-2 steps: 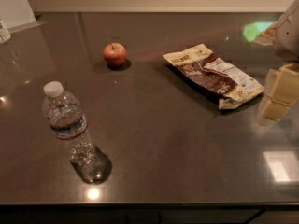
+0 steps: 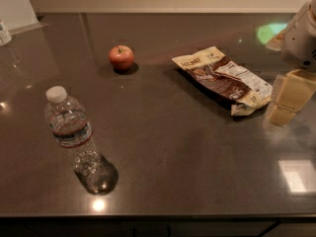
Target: Move brown chip bag near water bottle
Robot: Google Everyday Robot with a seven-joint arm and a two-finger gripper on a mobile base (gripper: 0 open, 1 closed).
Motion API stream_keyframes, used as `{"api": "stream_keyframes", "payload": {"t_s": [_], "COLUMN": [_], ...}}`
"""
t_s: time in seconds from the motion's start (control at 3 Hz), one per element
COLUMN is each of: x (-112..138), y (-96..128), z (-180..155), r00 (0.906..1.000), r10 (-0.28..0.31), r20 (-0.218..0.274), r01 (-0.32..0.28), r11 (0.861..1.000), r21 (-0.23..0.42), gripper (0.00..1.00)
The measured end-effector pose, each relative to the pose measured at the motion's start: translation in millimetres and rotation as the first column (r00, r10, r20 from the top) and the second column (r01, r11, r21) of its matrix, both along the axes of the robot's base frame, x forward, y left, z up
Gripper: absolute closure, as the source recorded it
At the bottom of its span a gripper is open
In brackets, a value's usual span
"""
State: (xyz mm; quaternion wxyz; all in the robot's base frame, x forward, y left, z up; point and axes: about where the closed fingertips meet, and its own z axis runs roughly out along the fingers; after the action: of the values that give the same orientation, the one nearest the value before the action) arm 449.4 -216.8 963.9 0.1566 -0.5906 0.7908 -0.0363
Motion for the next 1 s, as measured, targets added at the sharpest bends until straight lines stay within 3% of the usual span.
{"api": "stream_keyframes", "payload": {"t_s": [0.33,0.67,1.0], "x": [28.2,55.6,79.6], "y": [-9.6,-18.0,-29.6], "z": [-23.2,-45.9,-63.6], "r00": [0.9962,0.9861,0.9683], "r10": [-0.086,-0.165,-0.248], "r20": [0.012,0.023,0.027], "r01": [0.085,0.162,0.241], "r11": [0.995,0.983,0.957], "r21": [0.045,0.091,0.163], "gripper": [0.00,0.00,0.00]}}
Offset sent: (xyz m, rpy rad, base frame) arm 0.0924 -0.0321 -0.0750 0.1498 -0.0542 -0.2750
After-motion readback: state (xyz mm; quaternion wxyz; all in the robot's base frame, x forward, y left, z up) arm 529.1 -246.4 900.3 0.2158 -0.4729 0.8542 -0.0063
